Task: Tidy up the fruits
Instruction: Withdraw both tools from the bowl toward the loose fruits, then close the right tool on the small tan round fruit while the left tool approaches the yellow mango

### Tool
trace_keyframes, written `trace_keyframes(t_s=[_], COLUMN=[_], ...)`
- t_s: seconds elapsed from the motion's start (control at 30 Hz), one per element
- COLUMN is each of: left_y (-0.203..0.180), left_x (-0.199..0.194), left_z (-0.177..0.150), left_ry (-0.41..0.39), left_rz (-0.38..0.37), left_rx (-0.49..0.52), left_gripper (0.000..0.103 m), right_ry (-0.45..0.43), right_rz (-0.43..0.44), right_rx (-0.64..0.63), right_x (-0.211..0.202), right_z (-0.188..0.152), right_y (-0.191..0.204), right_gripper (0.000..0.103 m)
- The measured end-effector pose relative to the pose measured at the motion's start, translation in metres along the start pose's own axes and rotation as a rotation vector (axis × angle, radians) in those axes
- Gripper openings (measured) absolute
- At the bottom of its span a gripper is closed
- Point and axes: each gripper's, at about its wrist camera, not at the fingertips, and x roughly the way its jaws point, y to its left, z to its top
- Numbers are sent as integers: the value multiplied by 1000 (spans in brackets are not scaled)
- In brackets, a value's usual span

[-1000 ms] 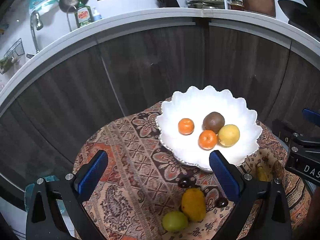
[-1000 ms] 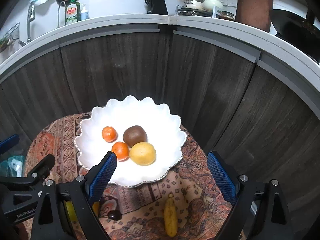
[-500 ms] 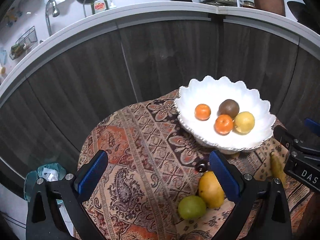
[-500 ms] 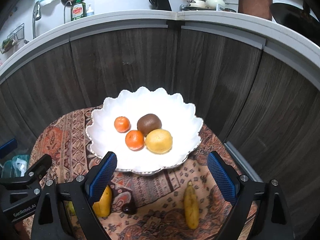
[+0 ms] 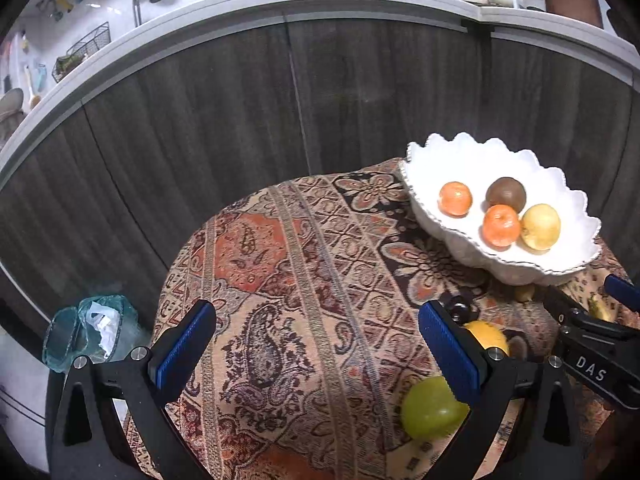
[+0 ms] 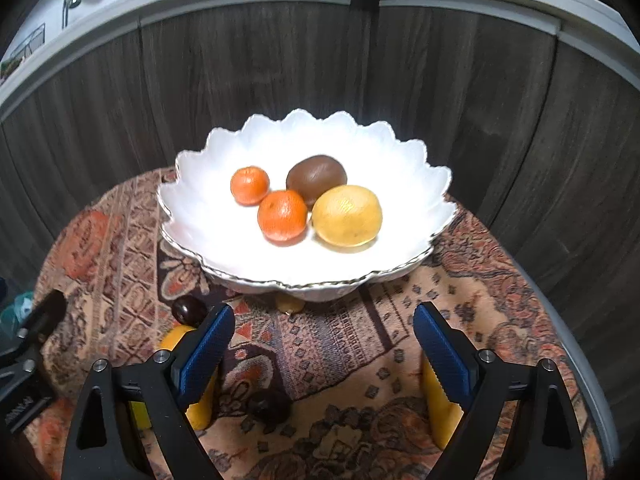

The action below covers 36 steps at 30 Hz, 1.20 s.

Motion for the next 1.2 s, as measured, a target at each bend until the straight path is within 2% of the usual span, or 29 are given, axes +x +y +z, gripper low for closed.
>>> trace_keyframes(t_s=[0.27, 0.5, 0.73, 0.83, 1.03, 1.2], left_y=[3, 6, 5, 5, 3, 5], left_x=[19, 26, 30, 30, 28, 26], left_z=[-8, -10, -11, -11, -13, -14], left_ry=[26, 34, 43, 43, 41, 45], left_rz=[28, 33, 32, 33, 32, 34], left_rx=[-8, -21, -22, -21, -17, -16], left_gripper=[103, 103, 103, 103, 103, 103], right_ry=[35, 56, 83, 82, 73, 61], right_rz=[6, 4, 19, 18, 37, 42], right_rx=[-14, -11, 8, 10, 0, -12], right_x=[37, 56, 69, 70, 66, 59], right_z=[-5, -6, -4, -4, -8, -13], right_y=[9, 15, 17, 17, 17, 17], right_gripper=[71, 62, 44, 44, 24, 24])
